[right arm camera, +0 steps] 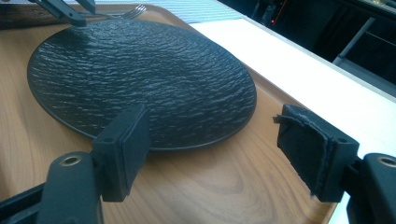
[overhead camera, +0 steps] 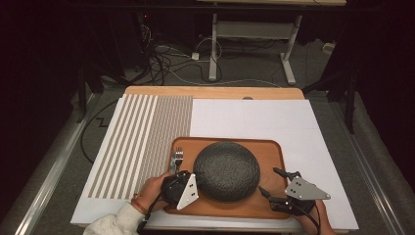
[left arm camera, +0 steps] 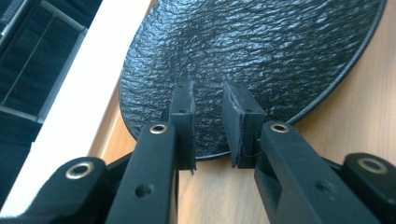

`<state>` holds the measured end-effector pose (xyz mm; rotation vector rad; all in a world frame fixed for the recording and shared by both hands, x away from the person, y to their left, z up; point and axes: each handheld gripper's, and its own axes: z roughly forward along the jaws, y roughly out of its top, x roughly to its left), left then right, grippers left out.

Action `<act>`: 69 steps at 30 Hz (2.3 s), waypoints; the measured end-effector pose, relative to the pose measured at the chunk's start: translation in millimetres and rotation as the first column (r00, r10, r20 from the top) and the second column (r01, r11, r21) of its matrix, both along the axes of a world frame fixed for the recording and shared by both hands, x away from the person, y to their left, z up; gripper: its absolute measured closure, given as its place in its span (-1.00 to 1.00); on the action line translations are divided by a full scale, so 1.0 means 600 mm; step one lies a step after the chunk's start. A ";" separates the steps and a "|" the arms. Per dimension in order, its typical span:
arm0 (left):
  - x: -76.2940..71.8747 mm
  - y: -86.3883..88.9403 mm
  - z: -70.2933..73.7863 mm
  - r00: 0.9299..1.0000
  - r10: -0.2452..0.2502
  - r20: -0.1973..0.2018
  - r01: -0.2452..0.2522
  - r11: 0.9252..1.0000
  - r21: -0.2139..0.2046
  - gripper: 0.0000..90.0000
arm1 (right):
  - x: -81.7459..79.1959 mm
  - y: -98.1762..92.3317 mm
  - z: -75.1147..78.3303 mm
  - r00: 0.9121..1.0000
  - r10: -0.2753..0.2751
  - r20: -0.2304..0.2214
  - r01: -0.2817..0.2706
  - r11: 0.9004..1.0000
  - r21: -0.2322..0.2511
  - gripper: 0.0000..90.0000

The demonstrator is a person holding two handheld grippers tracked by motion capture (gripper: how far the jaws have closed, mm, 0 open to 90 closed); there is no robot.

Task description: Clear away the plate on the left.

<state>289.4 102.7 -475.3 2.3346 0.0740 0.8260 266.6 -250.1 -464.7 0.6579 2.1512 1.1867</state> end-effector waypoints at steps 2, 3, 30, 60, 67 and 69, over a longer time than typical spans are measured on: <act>0.003 -0.001 -0.001 1.000 -0.005 -0.028 0.005 1.000 0.000 0.62 | 0.000 0.000 0.000 1.000 0.000 0.000 0.000 1.000 0.001 -0.42; 0.003 -0.001 -0.002 0.999 -0.003 -0.035 0.003 1.000 0.000 0.61 | 0.000 0.000 0.000 1.000 -0.001 0.000 0.001 1.000 0.000 -0.42; 0.017 0.019 0.025 0.997 0.077 -0.026 -0.079 0.992 -0.102 0.06 | -0.007 0.004 -0.002 1.000 0.009 0.011 -0.009 1.000 -0.003 -0.41; 0.002 0.067 0.052 0.994 0.094 0.055 -0.082 0.980 -0.182 -0.54 | -0.017 -0.007 0.002 0.999 -0.024 0.042 0.024 1.000 0.007 -0.41; -0.005 0.079 0.057 0.991 0.114 0.068 -0.099 0.976 -0.192 -0.54 | -0.017 -0.008 0.003 0.998 -0.028 0.049 0.028 1.000 0.008 -0.41; -0.006 0.084 0.056 0.991 0.119 0.068 -0.104 0.975 -0.196 -0.54 | -0.017 -0.008 0.003 0.998 -0.027 0.050 0.027 1.000 0.007 -0.41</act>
